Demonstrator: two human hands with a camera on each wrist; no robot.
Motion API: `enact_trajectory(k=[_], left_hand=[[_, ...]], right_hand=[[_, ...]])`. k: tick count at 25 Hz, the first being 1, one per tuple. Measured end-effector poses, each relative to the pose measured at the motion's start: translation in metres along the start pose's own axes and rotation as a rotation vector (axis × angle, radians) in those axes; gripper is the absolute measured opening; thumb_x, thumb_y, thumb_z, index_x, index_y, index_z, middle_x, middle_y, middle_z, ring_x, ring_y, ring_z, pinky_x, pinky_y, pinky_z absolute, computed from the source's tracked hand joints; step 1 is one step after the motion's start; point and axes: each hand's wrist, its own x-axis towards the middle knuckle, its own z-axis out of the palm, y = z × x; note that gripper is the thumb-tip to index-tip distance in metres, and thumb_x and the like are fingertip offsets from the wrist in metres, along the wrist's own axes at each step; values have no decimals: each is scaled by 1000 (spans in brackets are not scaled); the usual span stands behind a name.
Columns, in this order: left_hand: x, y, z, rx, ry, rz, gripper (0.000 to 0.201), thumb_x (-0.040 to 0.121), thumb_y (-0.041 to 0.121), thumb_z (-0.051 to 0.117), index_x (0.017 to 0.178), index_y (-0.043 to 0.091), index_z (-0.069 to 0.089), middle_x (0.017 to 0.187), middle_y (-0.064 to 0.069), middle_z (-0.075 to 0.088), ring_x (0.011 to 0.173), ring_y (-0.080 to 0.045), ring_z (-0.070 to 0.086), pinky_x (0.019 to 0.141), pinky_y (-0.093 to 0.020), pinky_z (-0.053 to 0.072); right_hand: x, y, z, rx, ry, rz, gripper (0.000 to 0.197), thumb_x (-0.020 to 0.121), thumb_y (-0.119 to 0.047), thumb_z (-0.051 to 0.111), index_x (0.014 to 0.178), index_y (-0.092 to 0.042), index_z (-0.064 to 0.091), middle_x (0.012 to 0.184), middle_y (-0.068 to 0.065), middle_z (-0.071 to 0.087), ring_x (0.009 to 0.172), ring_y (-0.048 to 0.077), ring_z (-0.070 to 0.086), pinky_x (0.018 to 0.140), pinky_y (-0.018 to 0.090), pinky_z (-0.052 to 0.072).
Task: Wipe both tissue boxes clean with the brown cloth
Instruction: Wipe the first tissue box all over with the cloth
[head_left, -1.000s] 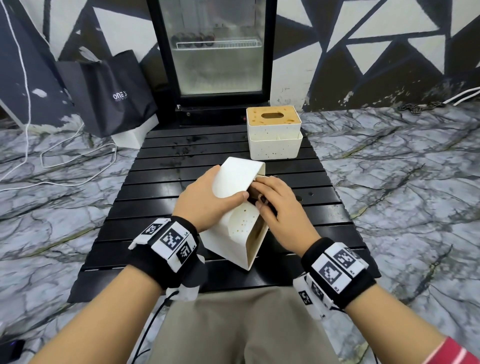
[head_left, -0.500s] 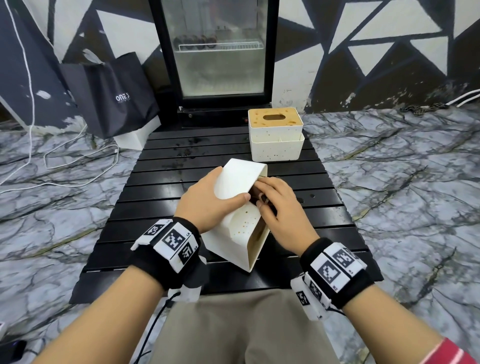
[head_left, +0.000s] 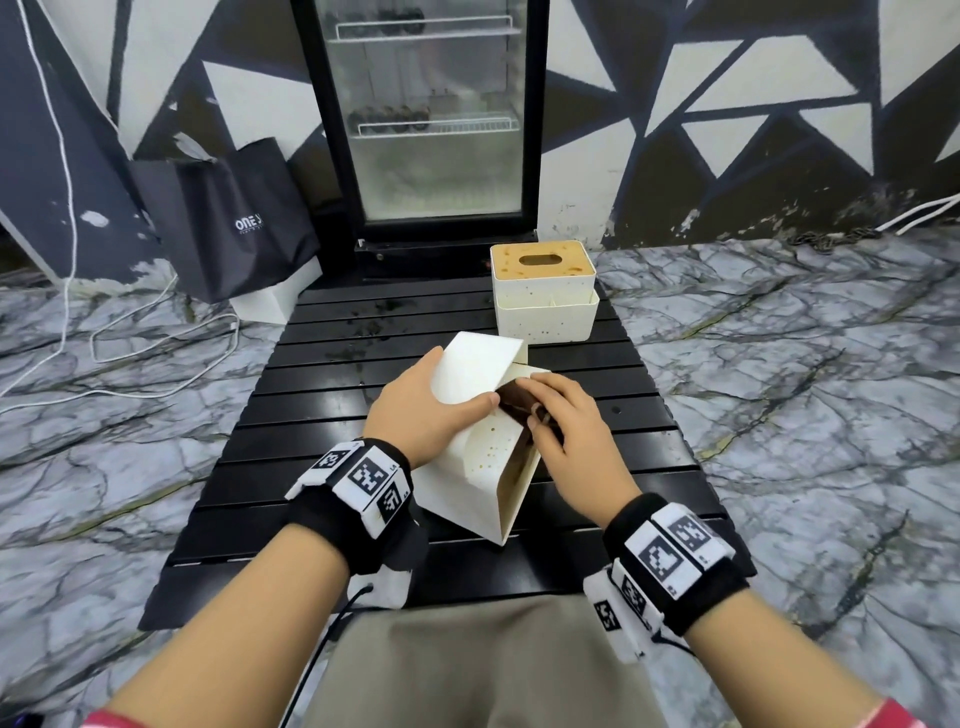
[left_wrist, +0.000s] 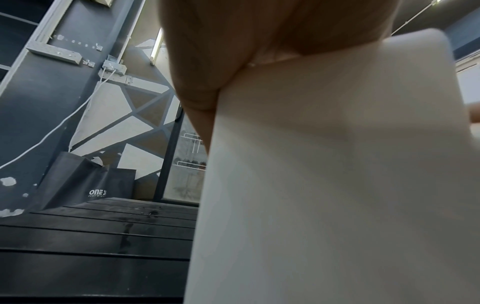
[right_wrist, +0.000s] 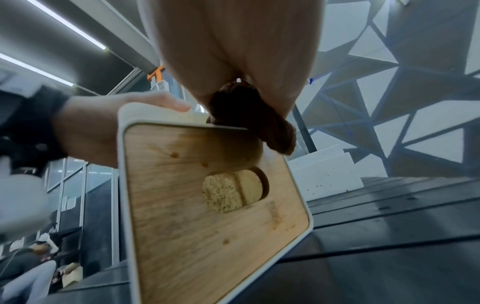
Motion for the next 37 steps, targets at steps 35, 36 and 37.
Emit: enact_trajectory(k=[35, 36, 37], left_hand=[[-9, -10, 3, 60, 6, 67, 80, 85, 58, 52, 148, 19, 22, 151, -3, 28, 135, -16, 31, 92, -20, 23], [-10, -10, 3, 58, 10, 65, 77, 87, 53, 54, 148, 18, 22, 151, -3, 28, 135, -16, 31, 92, -20, 23], [-10, -9, 3, 58, 14, 64, 75, 88, 50, 54, 148, 18, 22, 151, -3, 27, 136, -16, 31, 92, -20, 23]], right_hand=[[-34, -27, 26, -17, 51, -188, 39, 82, -11, 58, 121, -9, 57, 124, 4, 52, 115, 7, 38, 102, 3, 20], [-36, -24, 23, -3, 28, -201, 40, 82, -12, 58, 122, -11, 57, 124, 0, 49, 116, 8, 38, 103, 4, 20], [-35, -21, 19, 15, 5, -192, 41, 82, -15, 58, 123, -13, 56, 125, -3, 47, 117, 8, 38, 103, 4, 20]])
